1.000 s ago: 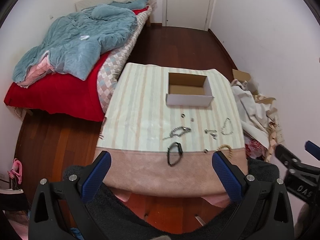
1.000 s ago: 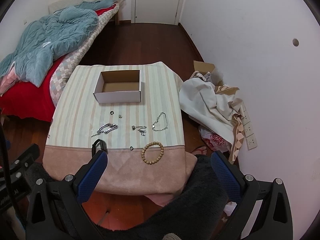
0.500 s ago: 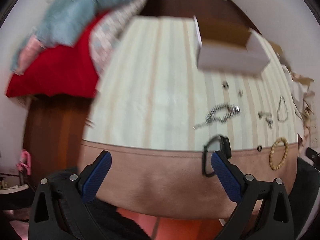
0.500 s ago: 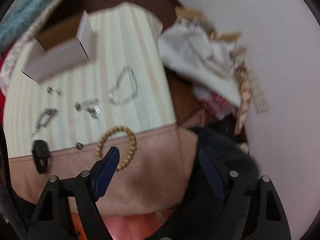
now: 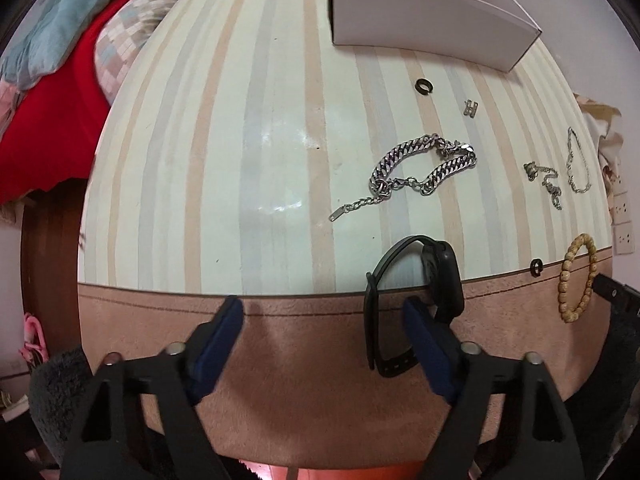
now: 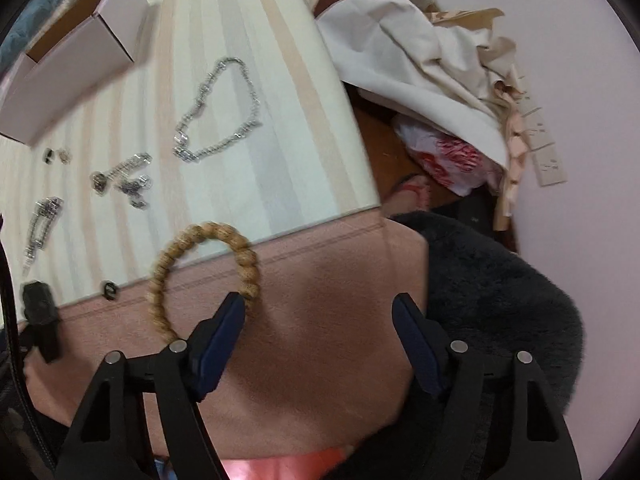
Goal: Organize jewelry
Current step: 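Grasp the black watch with the left tool while the right tool grasps the wooden bead bracelet, then carry the watch and bead bracelet into the white box and open both tools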
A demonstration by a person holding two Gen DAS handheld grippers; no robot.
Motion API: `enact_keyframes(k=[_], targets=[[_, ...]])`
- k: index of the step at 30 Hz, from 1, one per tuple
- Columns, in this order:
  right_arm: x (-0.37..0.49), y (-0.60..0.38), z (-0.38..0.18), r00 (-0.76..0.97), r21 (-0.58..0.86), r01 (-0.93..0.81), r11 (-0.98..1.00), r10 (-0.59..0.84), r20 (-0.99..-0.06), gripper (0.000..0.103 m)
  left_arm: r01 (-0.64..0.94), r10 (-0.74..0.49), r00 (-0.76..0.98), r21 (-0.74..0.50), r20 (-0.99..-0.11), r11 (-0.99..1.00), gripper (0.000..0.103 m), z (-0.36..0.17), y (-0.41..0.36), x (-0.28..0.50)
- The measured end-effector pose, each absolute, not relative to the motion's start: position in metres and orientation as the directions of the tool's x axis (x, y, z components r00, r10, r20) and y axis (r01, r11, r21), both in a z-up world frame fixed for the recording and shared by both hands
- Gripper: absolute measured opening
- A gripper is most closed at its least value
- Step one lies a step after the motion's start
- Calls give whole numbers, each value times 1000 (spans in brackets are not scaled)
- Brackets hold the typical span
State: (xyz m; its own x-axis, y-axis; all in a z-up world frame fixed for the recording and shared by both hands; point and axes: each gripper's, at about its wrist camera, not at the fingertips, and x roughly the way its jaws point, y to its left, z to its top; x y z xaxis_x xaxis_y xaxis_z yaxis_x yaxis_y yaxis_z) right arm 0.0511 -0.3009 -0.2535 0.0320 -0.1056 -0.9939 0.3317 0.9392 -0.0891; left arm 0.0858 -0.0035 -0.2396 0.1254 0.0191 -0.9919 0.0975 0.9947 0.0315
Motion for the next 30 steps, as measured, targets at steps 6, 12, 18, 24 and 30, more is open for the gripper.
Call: enact_keyframes(k=[6,12,18,24,30], targets=[[58,-298,-262,29,-66,318,946,-80,-996,69,115,23,135,39,-991,993,44,-243,-13,87],[58,-290,-260,101,5,276,961,-23,-995,32,138,-11,154,11,-988,990,5,-245,-13,92],[59,-275,-258,117,90,241,966,64,-991,9,115,-23,174,-3,-985,993,4,-236,-16,95],[59,-259,-225,197,150,214,965,108,-974,9,102,-38,238,-14,-971,995,4,-202,-7,99],[75,-245,-173,312,191,146,971,138,-940,9,90,-60,341,-31,-938,995,4,-148,-6,116]])
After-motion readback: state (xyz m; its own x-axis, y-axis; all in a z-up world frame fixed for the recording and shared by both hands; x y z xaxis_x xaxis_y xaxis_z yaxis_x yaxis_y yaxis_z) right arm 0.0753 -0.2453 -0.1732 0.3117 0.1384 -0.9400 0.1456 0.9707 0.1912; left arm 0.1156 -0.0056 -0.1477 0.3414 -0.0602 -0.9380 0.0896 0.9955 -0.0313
